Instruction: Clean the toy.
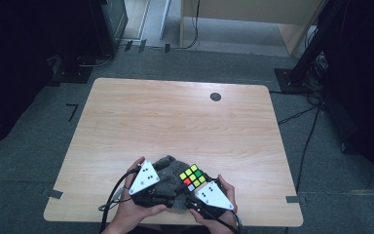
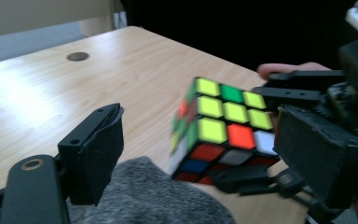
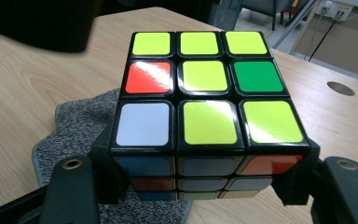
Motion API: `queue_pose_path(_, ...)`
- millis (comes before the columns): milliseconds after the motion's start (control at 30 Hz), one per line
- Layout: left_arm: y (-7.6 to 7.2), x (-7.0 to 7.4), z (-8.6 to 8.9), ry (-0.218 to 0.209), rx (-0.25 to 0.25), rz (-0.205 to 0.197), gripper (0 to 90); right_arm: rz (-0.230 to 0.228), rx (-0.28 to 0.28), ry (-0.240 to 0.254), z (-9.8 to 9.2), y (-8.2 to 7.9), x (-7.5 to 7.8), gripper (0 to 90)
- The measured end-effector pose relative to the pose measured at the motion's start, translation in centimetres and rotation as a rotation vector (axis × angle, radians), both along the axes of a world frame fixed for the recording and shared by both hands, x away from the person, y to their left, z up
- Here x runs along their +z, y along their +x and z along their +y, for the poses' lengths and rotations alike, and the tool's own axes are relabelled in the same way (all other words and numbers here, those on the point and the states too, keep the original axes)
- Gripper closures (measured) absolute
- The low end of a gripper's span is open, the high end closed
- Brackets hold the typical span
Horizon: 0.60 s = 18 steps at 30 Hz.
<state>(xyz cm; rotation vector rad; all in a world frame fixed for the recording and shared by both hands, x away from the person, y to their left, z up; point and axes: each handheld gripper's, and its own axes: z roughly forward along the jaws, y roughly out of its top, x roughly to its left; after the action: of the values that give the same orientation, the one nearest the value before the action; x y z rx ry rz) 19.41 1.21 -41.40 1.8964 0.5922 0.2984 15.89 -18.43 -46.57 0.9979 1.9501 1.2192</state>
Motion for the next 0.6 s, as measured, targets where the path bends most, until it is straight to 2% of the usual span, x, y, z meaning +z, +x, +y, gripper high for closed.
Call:
queue_pose_path(133,-0.3,-0.4,-0.9,0.056,-0.014,0.003,14.2,-0.01,0.013,-0.009,0.7,-0.2,-0.1,34.2)
queue_pose_path(200,-0.3,-0.7,-1.3,0.094,-0.012,0.008,14.0,-0.021,0.021,-0.017,0.9,-0.2,-0.1,34.1)
queue_pose_path(267,-0.1,-1.0,-1.6,0.119,-0.004,0.021,14.0,-0.025,0.02,-0.025,1.1,-0.3,-0.1,34.2)
queue_pose_path(367,0.1,-1.3,-1.7,0.147,0.012,0.017,14.2,-0.03,0.021,-0.03,1.3,-0.4,-0.1,34.1)
queue_pose_path(467,0.3,-1.3,-1.6,0.13,-0.012,0.045,17.2,-0.032,0.018,-0.035,1.3,-0.5,-0.2,34.1)
queue_pose_path(600,0.6,-1.2,-1.2,0.084,-0.067,0.092,24.7,-0.046,0.014,-0.033,1.3,-0.6,-0.1,34.2)
